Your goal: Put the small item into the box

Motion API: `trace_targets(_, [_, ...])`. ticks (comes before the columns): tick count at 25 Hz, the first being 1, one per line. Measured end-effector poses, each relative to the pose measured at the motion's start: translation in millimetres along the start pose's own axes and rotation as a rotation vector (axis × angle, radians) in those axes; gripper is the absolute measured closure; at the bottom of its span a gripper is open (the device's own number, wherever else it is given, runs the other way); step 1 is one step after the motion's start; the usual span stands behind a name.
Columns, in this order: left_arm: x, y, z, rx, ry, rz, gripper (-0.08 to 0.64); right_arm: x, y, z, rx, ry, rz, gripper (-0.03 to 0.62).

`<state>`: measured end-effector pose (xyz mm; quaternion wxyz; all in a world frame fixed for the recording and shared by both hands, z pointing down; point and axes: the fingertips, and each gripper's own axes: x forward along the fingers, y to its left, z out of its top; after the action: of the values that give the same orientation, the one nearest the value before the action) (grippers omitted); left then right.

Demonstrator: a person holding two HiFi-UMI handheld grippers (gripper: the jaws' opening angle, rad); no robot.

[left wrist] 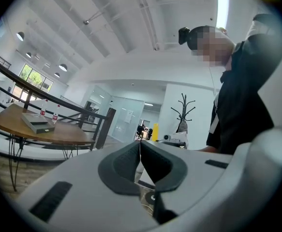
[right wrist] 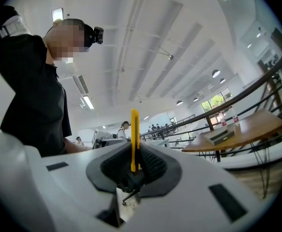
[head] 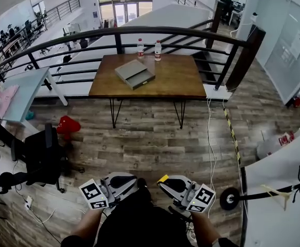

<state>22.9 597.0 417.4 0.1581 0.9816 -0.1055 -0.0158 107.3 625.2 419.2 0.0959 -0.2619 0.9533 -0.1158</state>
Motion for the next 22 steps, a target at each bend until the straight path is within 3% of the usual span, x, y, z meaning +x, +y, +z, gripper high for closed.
trace_targets(8, [20,49,16,-0.016,-0.065,0.003,0.543,14,-57,10,0.014,0.02,-0.043,0.537])
trace_targets(16, [37,138,45,-0.049,-0.091,0.03,0.543,73,-134,57,-0.011,0.018,-0.022,0.537])
trace_targets(22, [58,197,74,-0.046,-0.148,0.006,0.545,100,-190,67,-0.022,0.054,-0.038,0.537])
